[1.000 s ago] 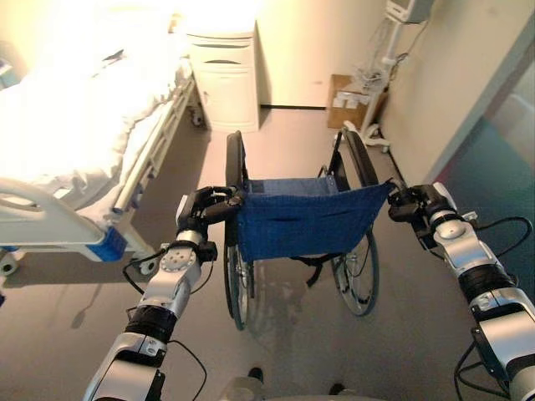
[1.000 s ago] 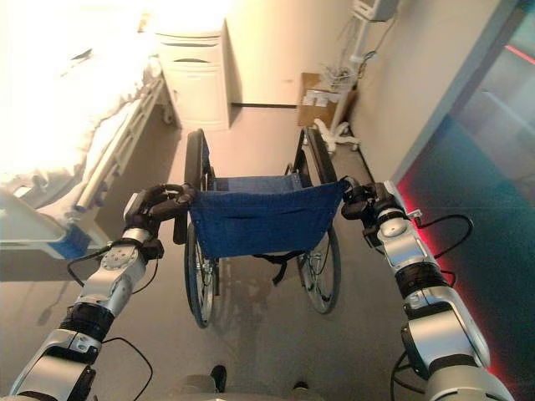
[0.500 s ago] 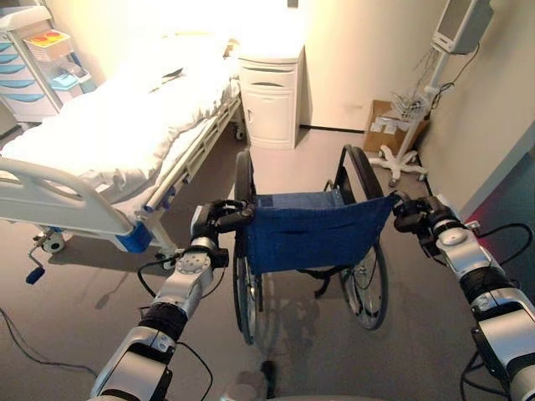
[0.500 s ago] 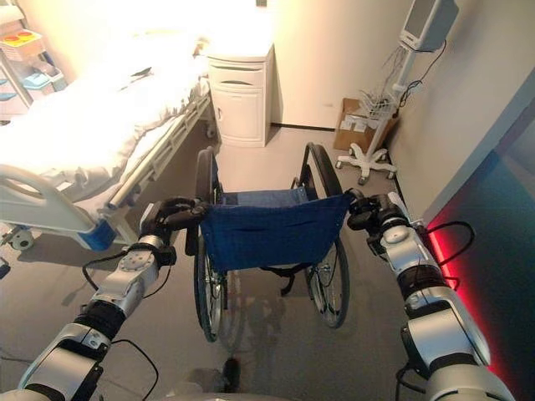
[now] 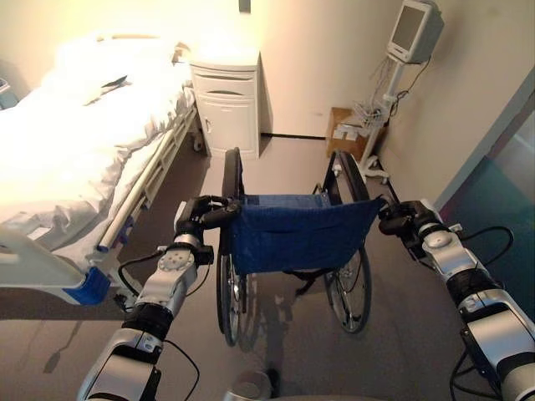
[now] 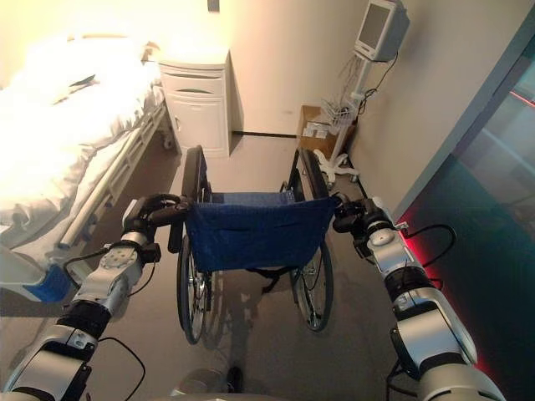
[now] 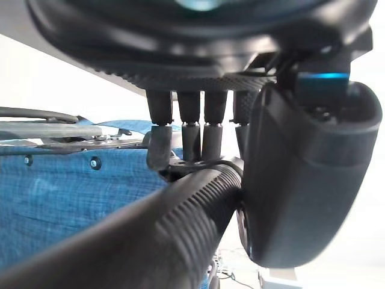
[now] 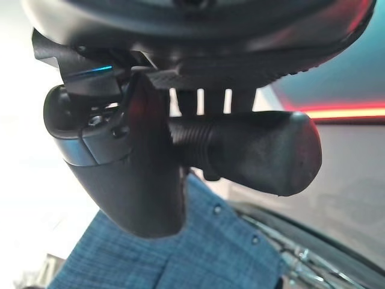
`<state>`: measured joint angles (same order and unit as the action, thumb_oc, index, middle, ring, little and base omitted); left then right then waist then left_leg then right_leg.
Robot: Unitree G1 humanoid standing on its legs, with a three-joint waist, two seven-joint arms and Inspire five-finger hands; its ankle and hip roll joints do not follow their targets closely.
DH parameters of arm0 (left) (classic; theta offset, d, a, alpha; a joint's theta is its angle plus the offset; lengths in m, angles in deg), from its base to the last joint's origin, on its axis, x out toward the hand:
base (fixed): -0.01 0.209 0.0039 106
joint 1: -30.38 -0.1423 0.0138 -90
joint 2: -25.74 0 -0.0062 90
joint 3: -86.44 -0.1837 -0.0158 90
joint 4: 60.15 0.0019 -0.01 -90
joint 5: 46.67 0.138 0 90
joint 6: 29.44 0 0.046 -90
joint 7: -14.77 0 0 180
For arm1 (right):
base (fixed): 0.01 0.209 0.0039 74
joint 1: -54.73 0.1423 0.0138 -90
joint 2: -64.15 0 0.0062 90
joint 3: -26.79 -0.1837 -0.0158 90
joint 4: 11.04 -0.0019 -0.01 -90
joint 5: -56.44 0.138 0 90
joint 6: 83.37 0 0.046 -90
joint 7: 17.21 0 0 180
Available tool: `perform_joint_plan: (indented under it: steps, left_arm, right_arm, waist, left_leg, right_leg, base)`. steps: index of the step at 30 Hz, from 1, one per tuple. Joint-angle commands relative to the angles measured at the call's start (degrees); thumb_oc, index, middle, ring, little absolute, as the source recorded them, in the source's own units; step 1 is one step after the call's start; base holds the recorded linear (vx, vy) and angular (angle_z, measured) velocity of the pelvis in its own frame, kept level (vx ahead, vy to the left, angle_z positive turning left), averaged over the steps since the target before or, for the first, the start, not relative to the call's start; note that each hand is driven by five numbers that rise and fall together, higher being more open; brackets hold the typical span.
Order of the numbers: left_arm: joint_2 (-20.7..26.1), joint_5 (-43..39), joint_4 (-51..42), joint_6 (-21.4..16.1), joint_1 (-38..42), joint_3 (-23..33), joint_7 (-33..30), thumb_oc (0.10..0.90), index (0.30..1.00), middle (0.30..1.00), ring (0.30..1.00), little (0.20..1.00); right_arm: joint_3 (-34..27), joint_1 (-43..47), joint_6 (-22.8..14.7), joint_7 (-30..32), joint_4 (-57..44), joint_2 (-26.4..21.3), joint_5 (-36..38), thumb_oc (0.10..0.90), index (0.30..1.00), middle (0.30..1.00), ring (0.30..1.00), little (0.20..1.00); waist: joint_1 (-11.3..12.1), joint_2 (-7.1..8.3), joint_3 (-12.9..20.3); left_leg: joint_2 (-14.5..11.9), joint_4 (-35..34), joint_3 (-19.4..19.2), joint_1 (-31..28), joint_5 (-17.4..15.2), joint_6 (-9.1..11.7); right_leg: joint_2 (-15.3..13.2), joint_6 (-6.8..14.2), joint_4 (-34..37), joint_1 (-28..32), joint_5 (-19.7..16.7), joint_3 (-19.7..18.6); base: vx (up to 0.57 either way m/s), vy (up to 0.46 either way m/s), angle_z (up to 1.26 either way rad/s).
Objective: Push the wheelchair next to the bed
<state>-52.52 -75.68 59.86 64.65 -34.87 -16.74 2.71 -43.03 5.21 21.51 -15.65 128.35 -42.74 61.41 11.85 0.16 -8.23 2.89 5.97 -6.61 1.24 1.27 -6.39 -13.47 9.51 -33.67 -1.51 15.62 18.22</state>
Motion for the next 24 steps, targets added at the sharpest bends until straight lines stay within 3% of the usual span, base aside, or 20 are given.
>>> perform_joint_plan:
  steps: [1, 2, 5, 7, 11, 12, 14, 15, 18, 20, 22, 24]
  left_arm:
    - [-1.2, 5.0, 4.2, 2.9, 3.0, -6.7, 0.2, 0.4, 0.3, 0.3, 0.3, 0.3]
    - [-1.2, 4.9, 4.4, 3.2, 3.8, -7.1, 0.7, 0.4, 0.3, 0.3, 0.3, 0.3]
    - [-1.6, 4.9, 4.7, 3.5, 5.1, -8.2, 1.4, 0.4, 0.3, 0.3, 0.3, 0.3]
    - [-2.1, 5.3, 4.5, 3.7, 5.3, -8.7, 1.3, 0.4, 0.3, 0.3, 0.3, 0.3]
    - [-2.9, 5.2, 3.9, 4.7, 5.4, -8.6, 0.3, 0.4, 0.3, 0.3, 0.3, 0.3]
    - [-3.0, 4.0, 3.5, 5.4, 4.5, -8.0, -0.1, 0.4, 0.3, 0.3, 0.3, 0.3]
    - [-3.0, 4.0, 2.6, 5.8, 3.4, -7.5, -0.8, 0.4, 0.3, 0.3, 0.3, 0.3]
    - [-3.4, 3.5, 2.3, 6.1, 2.3, -7.0, -1.9, 0.4, 0.3, 0.3, 0.3, 0.3]
    - [-4.4, 3.3, 2.6, 6.0, 1.6, -6.9, -2.8, 0.4, 0.3, 0.3, 0.3, 0.3]
    - [-5.0, 3.6, 3.6, 4.9, 1.2, -7.2, -2.9, 0.4, 0.3, 0.3, 0.3, 0.3]
    - [-5.5, 3.7, 4.3, 4.4, 1.5, -7.7, -2.3, 0.4, 0.3, 0.3, 0.3, 0.3]
    - [-6.0, 3.9, 4.4, 3.7, 1.5, -8.3, -2.3, 0.4, 0.3, 0.3, 0.3, 0.3]
  right_arm:
    - [5.7, 0.1, -5.3, -8.3, -1.1, 2.4, 2.3, 0.4, 0.3, 0.3, 0.3, 0.3]
    - [5.7, 0.4, -5.3, -7.9, -0.5, 2.4, 2.6, 0.4, 0.3, 0.3, 0.3, 0.3]
    - [5.6, 0.1, -4.9, -6.7, -0.7, 2.3, 2.9, 0.4, 0.3, 0.3, 0.3, 0.3]
    - [5.4, -0.6, -3.8, -6.2, -2.3, 2.2, 2.9, 0.4, 0.3, 0.3, 0.3, 0.3]
    - [5.4, -0.5, -2.0, -7.1, -5.1, 1.1, 3.0, 0.4, 0.3, 0.3, 0.3, 0.3]
    - [5.6, -0.1, -1.3, -8.7, -5.8, 0.4, 3.2, 0.4, 0.3, 0.3, 0.3, 0.3]
    - [6.2, 0.0, -0.6, -9.0, -7.1, 0.1, 3.3, 0.4, 0.3, 0.3, 0.3, 0.3]
    - [6.3, -0.5, -0.8, -9.7, -7.6, -0.7, 3.4, 0.4, 0.3, 0.3, 0.3, 0.3]
    - [6.6, -1.4, -3.2, -10.3, -6.1, -1.8, 2.3, 0.4, 0.3, 0.3, 0.3, 0.3]
    - [6.6, -1.9, -4.5, -10.2, -5.1, -2.7, 2.4, 0.4, 0.3, 0.3, 0.3, 0.3]
    - [6.0, -2.0, -5.2, -10.7, -3.7, -3.3, 1.9, 0.4, 0.3, 0.3, 0.3, 0.3]
    - [6.1, -1.2, -5.7, -10.5, -2.0, -2.9, 2.0, 0.4, 0.3, 0.3, 0.3, 0.3]
  waist:
    - [-2.8, 0.23, -3.6]
    - [-3.7, 0.89, -3.9]
    - [-5.1, 1.6, -3.8]
    - [-5.8, 1.88, -3.5]
    - [-6.2, 2.99, -2.7]
    - [-6.4, 3.2, -2.2]
    - [-7.0, 3.6, -2.0]
    - [-7.6, 3.75, -1.6]
    - [-8.1, 3.88, -1.4]
    - [-8.3, 3.35, -1.5]
    - [-8.2, 3.14, -1.7]
    - [-7.4, 3.17, -2.0]
  left_leg:
    - [-0.1, 1.2, -1.2, -1.8, -4.7, 3.9]
    - [0.5, 1.8, 0.1, -2.6, -6.3, 4.0]
    - [0.8, 3.1, 2.3, -3.5, -9.7, 4.1]
    - [0.6, 4.4, 3.8, -3.6, -11.2, 4.1]
    - [0.1, 9.2, 5.3, -2.1, -13.5, 4.7]
    - [-1.6, 11.9, 5.2, -2.5, -14.9, 5.2]
    - [-4.3, 12.4, 3.8, -4.9, -15.4, 6.3]
    - [-7.2, 13.4, 2.9, -6.2, -13.0, 7.8]
    - [-10.5, 20.4, 0.7, -4.0, -6.4, 8.8]
    - [-11.6, 24.0, -1.5, -3.6, -5.5, 10.1]
    - [-11.0, 22.2, -2.2, -2.9, -5.5, 10.1]
    - [-7.3, 17.7, -1.7, -1.7, -4.7, 9.1]
  right_leg:
    - [0.7, -1.0, 15.4, -1.7, -20.2, 0.9]
    - [-0.4, -0.1, 21.6, -3.3, -23.8, -1.2]
    - [-2.7, 0.9, 31.0, -4.9, -26.1, -4.4]
    - [-3.4, 1.4, 33.2, -4.9, -26.7, -5.9]
    - [-2.6, 1.8, 30.0, -4.3, -23.8, -6.3]
    - [-1.0, 1.5, 24.3, -5.3, -20.2, -5.3]
    - [-0.7, 0.5, 20.6, -6.4, -18.2, -3.8]
    - [0.2, -1.1, 20.2, -6.0, -17.3, -2.2]
    - [3.3, -4.6, 21.7, -3.1, -15.5, 0.3]
    - [4.9, -5.7, 22.1, -0.8, -13.5, 1.8]
    - [5.6, -6.1, 23.1, 1.1, -12.9, 2.6]
    - [6.3, -6.3, 24.4, 2.3, -13.2, 2.5]
  base:
    - [0.37, -0.331, 0.3]
    - [0.31, -0.266, 0.42]
    - [0.37, -0.321, 0.76]
    - [0.38, -0.37, 0.8]
    - [0.32, -0.384, 0.57]
    - [0.43, -0.408, 0.41]
    - [0.39, -0.376, 0.35]
    - [0.3, -0.345, 0.37]
    - [0.31, -0.388, 0.57]
    - [0.34, -0.324, 0.58]
    - [0.26, -0.203, 0.37]
    - [0.25, -0.16, 0.37]
